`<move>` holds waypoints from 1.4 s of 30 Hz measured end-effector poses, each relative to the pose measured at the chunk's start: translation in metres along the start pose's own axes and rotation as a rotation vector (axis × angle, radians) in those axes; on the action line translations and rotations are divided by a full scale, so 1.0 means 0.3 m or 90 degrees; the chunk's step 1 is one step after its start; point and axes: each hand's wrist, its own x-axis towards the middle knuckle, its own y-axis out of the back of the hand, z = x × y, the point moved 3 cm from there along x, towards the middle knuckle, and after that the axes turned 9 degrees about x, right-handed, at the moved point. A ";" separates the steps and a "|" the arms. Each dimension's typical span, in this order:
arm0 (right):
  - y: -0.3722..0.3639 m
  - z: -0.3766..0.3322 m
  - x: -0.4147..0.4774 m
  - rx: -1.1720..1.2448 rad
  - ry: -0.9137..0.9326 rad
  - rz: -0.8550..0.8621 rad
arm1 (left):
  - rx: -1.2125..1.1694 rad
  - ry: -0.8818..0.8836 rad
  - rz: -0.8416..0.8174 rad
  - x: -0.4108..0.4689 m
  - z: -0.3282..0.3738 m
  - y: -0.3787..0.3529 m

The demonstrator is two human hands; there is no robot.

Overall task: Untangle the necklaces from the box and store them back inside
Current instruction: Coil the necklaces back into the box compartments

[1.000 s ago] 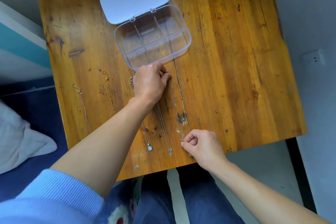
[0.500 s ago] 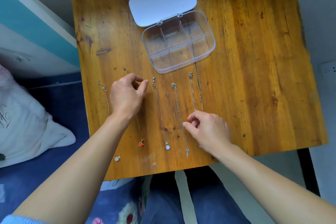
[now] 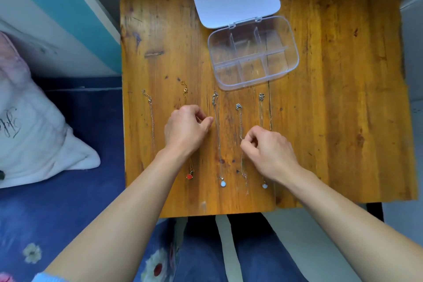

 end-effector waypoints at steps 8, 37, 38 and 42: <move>0.276 -0.157 0.081 0.638 0.119 0.197 | 0.164 -0.063 0.025 -0.020 0.032 -0.058; 0.299 -0.200 0.378 0.453 -0.034 0.145 | 0.179 -0.036 -0.004 -0.038 0.051 -0.074; 0.323 -0.186 0.372 0.412 -0.012 0.194 | 0.184 -0.031 -0.009 -0.042 0.052 -0.073; 0.414 -0.093 0.351 0.157 0.027 0.374 | 0.201 -0.016 -0.052 -0.058 0.061 -0.087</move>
